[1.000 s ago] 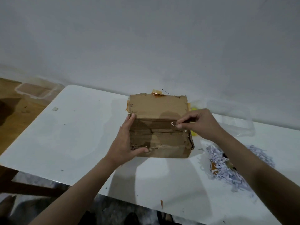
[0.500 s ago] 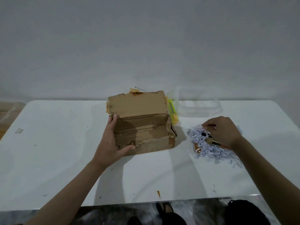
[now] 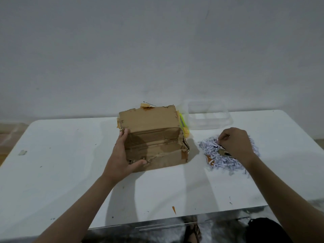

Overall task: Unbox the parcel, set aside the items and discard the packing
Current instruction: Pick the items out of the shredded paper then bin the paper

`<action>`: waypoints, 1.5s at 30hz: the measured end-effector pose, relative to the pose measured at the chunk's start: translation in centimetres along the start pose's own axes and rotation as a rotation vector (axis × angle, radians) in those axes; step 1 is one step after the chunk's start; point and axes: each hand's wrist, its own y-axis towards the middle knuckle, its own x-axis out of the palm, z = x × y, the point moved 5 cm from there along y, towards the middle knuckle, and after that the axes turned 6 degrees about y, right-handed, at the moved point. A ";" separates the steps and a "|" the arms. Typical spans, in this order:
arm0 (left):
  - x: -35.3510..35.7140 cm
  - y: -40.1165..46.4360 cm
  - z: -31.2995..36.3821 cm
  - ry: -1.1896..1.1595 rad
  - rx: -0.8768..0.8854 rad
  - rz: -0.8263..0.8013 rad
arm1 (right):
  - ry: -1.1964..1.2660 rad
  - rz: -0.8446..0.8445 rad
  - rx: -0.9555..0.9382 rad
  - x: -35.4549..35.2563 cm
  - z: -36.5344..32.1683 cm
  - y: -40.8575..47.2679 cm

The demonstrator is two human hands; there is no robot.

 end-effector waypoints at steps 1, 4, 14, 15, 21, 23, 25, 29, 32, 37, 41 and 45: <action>0.0 0.0 -0.1 0.006 0.003 -0.005 | 0.005 -0.005 -0.006 0.0 0.0 0.0; -0.3 0.2 -0.3 0.020 0.003 -0.011 | -0.028 -0.003 -0.051 0.3 0.1 0.3; -1.0 1.3 0.5 0.349 0.033 -0.003 | 0.077 0.039 -0.048 0.2 0.2 -1.0; -1.0 1.5 1.0 0.395 0.058 0.007 | 0.070 0.055 -0.054 0.1 0.3 -1.1; 1.3 2.2 5.8 0.433 0.122 0.127 | 0.138 0.123 -0.098 -1.5 1.8 -0.5; 3.1 2.6 8.6 0.400 0.188 0.169 | 0.164 0.118 -0.119 -2.3 2.5 -0.1; 5.6 3.1 11.8 0.328 0.272 0.187 | 0.224 0.095 -0.114 -3.1 3.7 0.3; 11.9 4.2 18.0 0.119 0.330 0.106 | 0.307 0.112 -0.103 -4.7 6.9 0.8; 16.7 5.4 20.6 -0.005 0.239 -0.063 | 0.330 0.128 -0.093 -5.1 9.5 1.3; 23.5 6.7 20.6 0.125 0.087 -0.415 | 0.309 -0.158 -0.050 -2.2 12.3 1.9; 25.1 6.1 19.5 0.153 0.077 -0.390 | 0.307 -0.252 -0.162 -0.7 12.5 2.3; 24.9 5.4 18.6 0.095 0.054 -0.334 | 0.380 -0.278 -0.177 -0.8 12.2 3.3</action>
